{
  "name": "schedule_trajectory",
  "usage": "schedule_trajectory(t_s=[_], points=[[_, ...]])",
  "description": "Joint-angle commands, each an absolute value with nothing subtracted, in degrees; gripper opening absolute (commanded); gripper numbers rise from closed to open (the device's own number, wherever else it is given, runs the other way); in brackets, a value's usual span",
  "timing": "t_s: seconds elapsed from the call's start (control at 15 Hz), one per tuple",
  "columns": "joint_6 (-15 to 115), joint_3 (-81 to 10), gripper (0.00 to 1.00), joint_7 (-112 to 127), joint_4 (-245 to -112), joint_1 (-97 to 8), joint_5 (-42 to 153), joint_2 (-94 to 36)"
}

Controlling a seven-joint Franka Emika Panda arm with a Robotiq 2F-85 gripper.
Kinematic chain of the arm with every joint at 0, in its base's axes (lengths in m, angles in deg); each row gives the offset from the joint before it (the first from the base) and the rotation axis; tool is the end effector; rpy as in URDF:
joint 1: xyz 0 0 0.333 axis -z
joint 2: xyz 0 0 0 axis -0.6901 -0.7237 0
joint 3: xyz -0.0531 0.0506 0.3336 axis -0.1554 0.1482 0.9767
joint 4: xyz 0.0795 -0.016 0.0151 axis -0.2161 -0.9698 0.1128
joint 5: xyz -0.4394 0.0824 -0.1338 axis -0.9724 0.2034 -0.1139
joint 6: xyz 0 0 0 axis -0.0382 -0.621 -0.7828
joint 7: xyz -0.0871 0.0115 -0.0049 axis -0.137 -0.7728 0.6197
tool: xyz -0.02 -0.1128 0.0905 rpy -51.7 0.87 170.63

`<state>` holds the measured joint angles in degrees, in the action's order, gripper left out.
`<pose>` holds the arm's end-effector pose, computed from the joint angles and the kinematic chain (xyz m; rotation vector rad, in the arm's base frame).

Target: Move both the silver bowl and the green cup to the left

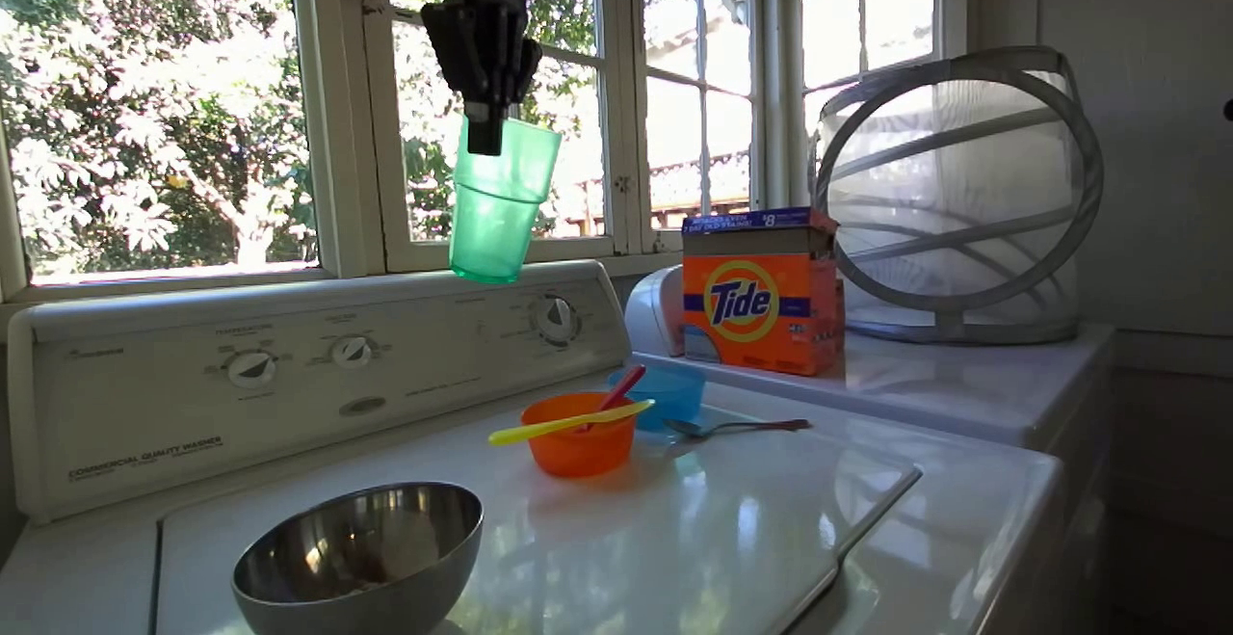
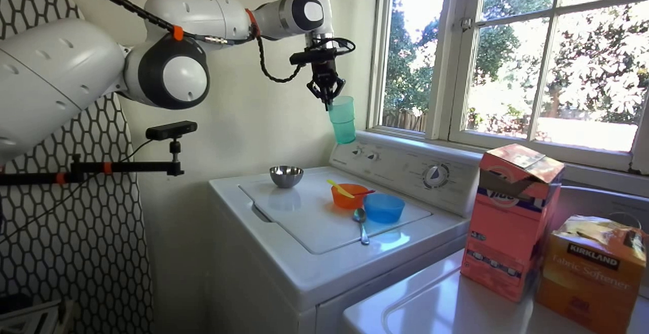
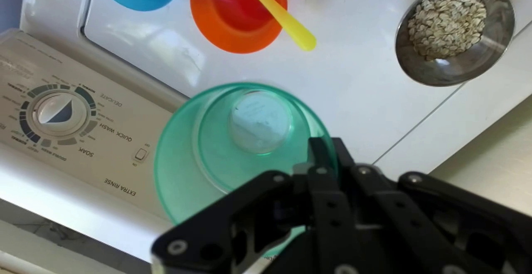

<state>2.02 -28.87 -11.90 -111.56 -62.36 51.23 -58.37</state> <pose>0.7913 0.2674 0.6175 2.9061 0.8847 0.4076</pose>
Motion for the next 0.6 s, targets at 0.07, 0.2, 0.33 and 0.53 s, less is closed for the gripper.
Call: schedule_trajectory(t_s=[0.07,0.2,0.33,0.53], points=[[3.36,-28.64,0.01,-15.77,-112.41,-63.99,50.44,-57.22],[3.8,-28.29,0.01,-19.31,-112.65,-65.29,50.1,-57.23],[3.8,-28.27,0.01,-22.47,-113.05,-66.66,49.46,-57.42],[1.81,-27.6,0.01,-28.0,-113.31,-67.48,49.69,-57.75]])
